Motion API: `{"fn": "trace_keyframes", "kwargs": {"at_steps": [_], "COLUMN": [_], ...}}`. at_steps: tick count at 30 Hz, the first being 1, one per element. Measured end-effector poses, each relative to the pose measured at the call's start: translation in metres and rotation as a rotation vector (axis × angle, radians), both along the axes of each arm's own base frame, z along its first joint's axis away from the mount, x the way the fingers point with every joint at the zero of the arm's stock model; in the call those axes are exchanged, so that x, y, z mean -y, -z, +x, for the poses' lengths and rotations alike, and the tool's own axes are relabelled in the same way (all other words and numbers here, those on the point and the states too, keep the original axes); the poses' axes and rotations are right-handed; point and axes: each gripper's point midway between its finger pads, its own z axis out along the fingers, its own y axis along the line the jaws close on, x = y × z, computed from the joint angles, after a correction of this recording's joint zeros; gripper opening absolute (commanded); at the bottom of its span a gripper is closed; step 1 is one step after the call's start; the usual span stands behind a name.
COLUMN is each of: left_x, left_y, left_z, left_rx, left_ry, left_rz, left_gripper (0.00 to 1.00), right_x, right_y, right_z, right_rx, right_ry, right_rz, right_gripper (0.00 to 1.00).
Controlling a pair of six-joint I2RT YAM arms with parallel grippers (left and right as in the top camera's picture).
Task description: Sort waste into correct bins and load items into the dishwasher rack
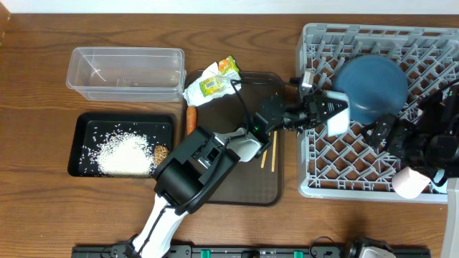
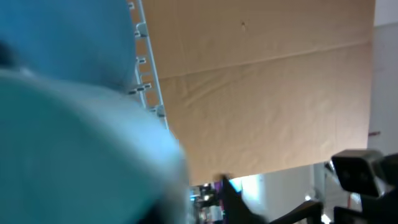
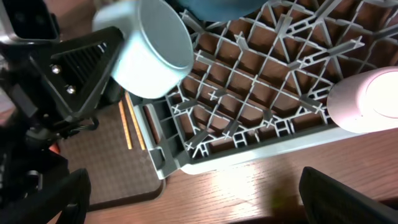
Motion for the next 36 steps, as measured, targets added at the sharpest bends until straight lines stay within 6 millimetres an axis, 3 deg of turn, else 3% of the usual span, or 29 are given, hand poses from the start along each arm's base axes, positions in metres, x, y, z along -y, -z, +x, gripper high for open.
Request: {"fn": "trace_keyframes", "kwargs": {"at_steps": [2, 3, 13, 20, 26, 31, 36], "left_x": [0.0, -0.001, -0.027, -0.066, -0.087, -0.096, -0.118], "left_y": [0.005, 0.007, 0.005, 0.031, 0.048, 0.046, 0.029], "left_z": [0.001, 0.002, 0.024, 0.055, 0.059, 0.053, 0.064], "left_rx": [-0.008, -0.013, -0.004, -0.097, -0.158, -0.128, -0.065], "left_ry": [-0.001, -0.001, 0.003, -0.002, 0.051, 0.113, 0.1], "left_rz": [0.007, 0.009, 0.008, 0.091, 0.144, 0.144, 0.133], "left_gripper": [0.98, 1.0, 0.98, 0.98, 0.98, 0.98, 0.98], "right_x": [0.0, 0.0, 0.0, 0.0, 0.0, 0.0, 0.001], "right_y": [0.0, 0.0, 0.0, 0.0, 0.0, 0.0, -0.001], "right_z": [0.0, 0.0, 0.0, 0.001, 0.001, 0.001, 0.002], "right_rx": [0.0, 0.0, 0.002, 0.003, 0.004, 0.004, 0.009], "right_ry": [0.0, 0.0, 0.0, 0.0, 0.0, 0.0, -0.003], "right_rz": [0.0, 0.0, -0.001, -0.001, -0.001, -0.001, -0.004], "right_gripper": [0.99, 0.99, 0.99, 0.99, 0.99, 0.99, 0.99]}}
